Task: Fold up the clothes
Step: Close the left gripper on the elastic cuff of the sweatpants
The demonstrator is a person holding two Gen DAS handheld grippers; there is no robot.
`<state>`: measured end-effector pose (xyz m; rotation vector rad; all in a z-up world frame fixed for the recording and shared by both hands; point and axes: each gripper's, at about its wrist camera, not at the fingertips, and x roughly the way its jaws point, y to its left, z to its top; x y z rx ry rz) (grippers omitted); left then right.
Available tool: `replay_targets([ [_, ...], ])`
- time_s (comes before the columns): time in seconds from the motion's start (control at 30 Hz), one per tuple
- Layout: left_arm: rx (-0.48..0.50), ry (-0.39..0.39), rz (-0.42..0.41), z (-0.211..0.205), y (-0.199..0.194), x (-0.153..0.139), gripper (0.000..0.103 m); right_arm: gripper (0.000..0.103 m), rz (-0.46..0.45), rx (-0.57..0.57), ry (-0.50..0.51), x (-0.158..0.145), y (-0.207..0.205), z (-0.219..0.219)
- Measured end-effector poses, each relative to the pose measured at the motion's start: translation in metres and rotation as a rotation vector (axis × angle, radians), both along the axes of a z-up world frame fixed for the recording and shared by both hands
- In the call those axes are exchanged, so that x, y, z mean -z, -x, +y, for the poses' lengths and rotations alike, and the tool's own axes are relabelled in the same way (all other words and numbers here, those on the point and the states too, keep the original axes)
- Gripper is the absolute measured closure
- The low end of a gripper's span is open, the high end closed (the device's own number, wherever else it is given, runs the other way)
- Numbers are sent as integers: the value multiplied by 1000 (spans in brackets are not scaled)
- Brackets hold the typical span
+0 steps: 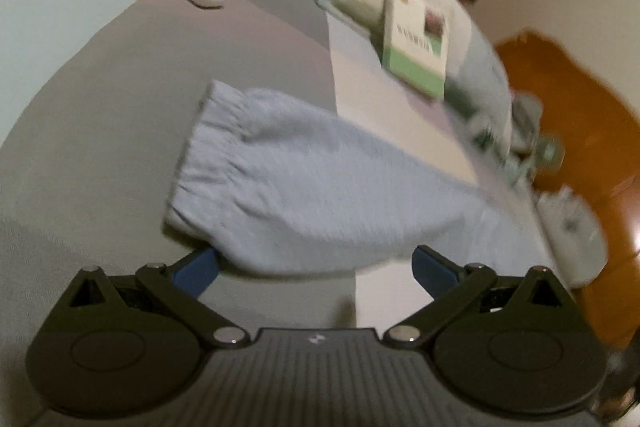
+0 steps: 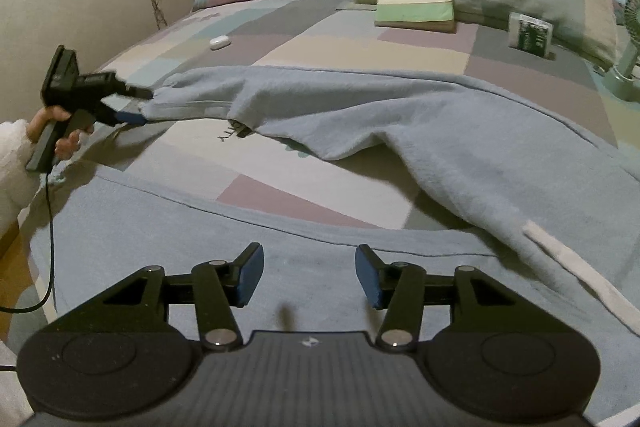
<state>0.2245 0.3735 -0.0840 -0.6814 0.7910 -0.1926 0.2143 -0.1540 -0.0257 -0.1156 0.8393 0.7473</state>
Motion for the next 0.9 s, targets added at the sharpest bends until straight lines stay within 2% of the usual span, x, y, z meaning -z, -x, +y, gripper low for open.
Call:
replay_targets([
  [0.13, -22, 81, -47, 18, -12, 8, 4, 45, -4, -15, 17, -2, 1, 14],
  [0.4, -57, 102, -91, 38, -37, 13, 11, 43, -10, -17, 39, -4, 0, 25],
  [0.5, -72, 101, -96, 46, -48, 17, 21, 43, -1, -16, 44, -1, -1, 28],
  [0.6, -79, 88, -80, 51, -57, 19, 36, 43, 3, -20, 39, 0, -2, 32],
  [0.7, -83, 55, -54, 55, -66, 18, 55, 43, 2, -25, 35, 1, -2, 36],
  [0.77, -97, -3, -27, 54, -72, 16, 77, 43, 6, -20, 35, 3, -4, 38],
  [0.9, -67, -153, -4, 40, -78, 4, 80, 43, 3, -22, 27, 2, -4, 41],
])
